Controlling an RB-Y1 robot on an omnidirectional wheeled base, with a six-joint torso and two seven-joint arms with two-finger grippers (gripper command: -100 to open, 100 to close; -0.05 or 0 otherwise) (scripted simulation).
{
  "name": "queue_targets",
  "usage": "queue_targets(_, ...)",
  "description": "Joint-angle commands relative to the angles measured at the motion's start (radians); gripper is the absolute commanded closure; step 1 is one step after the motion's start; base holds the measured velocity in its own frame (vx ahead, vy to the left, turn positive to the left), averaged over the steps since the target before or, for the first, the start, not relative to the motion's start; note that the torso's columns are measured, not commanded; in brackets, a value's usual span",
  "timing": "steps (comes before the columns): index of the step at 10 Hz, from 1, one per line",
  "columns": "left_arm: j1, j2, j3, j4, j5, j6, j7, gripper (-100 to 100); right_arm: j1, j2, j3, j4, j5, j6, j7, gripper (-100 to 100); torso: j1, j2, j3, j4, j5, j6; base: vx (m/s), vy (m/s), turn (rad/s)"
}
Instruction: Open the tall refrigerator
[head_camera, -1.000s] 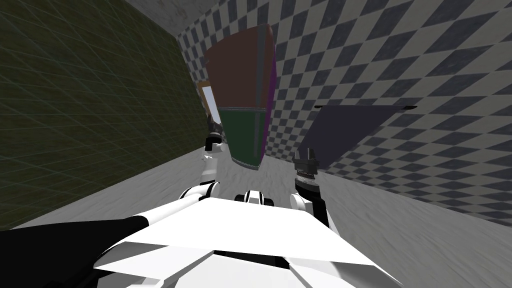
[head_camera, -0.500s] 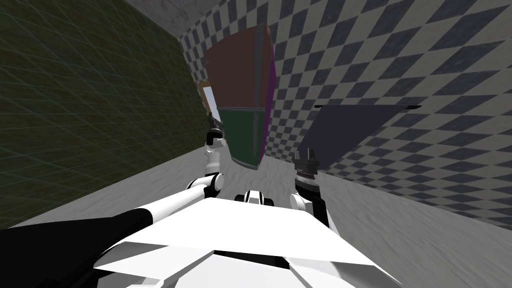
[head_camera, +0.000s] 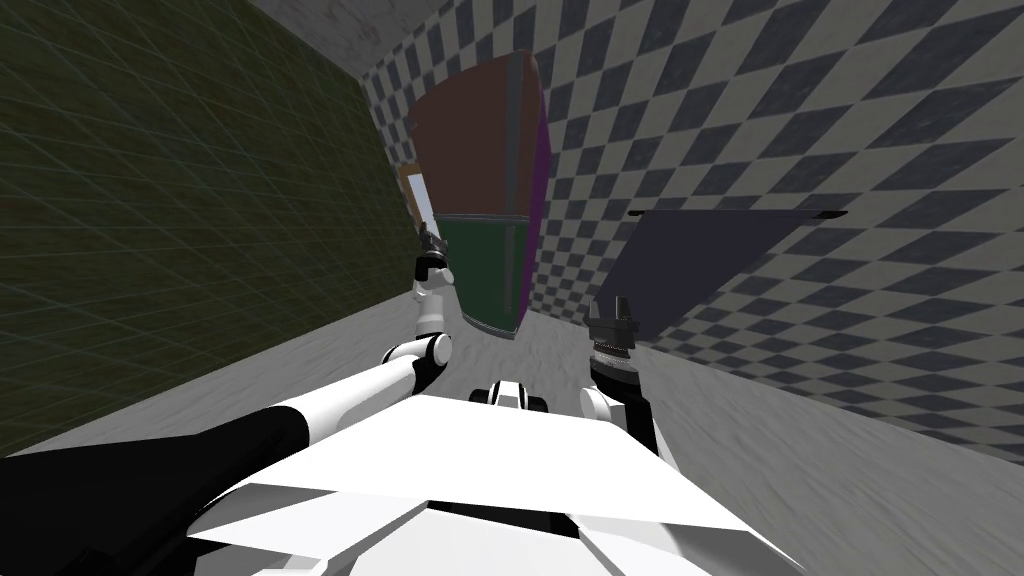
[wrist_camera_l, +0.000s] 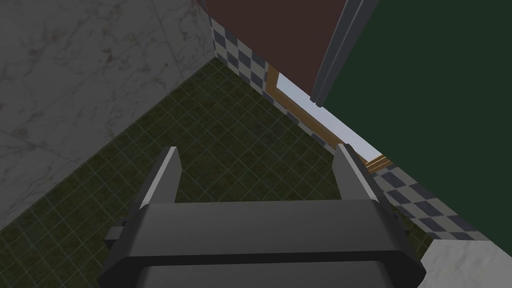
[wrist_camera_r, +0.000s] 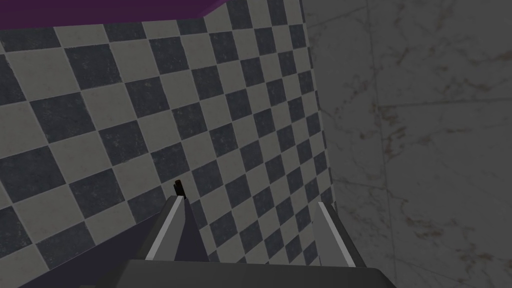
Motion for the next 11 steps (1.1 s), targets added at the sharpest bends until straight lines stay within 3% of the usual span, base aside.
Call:
queue_targets(1,-0.082,-0.002,0.036,0.079,0.003,0.039,-0.012,-100,0.000,0.000,0.000,0.000,0.000,0.000,0.000,0,-0.002,0.000,0.000,0.000,0.000,0.000,0.006,-0.069,0.015)
queue_targets(2,-0.116,-0.003,0.066,0.117,0.006,0.072,-0.023,-100,0.000,0.000,0.000,0.000,0.000,0.000,0.000,0,-0.001,0.000,0.000,0.000,0.000,0.000,0.008,-0.080,0.025)
queue_targets(3,-0.141,-0.003,0.066,0.140,0.006,0.072,-0.023,-100,0.000,0.000,0.000,0.000,0.000,0.000,0.000,0,-0.001,0.000,0.000,0.000,0.000,0.000,0.010,-0.068,0.020)
queue_targets(4,-0.175,-0.004,0.095,0.169,0.009,0.104,-0.034,-100,0.000,0.000,0.000,0.000,0.000,0.000,0.000,0,0.001,0.000,0.000,0.000,0.000,0.000,0.011,-0.071,0.022)
queue_targets(5,-0.199,-0.004,0.095,0.194,0.009,0.104,-0.034,-100,0.000,0.000,0.000,0.000,0.000,0.000,0.000,0,0.001,0.000,0.000,0.000,0.000,0.000,0.007,-0.060,0.018)
queue_targets(8,-0.301,-0.005,0.149,0.295,0.014,0.170,-0.058,-100,0.000,0.000,0.000,0.000,0.000,0.000,0.000,0,0.001,0.000,0.000,0.000,0.000,0.000,0.019,-0.064,0.022)
queue_targets(11,-0.359,-0.004,0.175,0.377,0.016,0.202,-0.071,-100,0.000,0.000,0.000,0.000,0.000,0.000,0.000,0,0.000,0.000,0.000,0.000,0.000,0.000,0.018,-0.063,0.016)
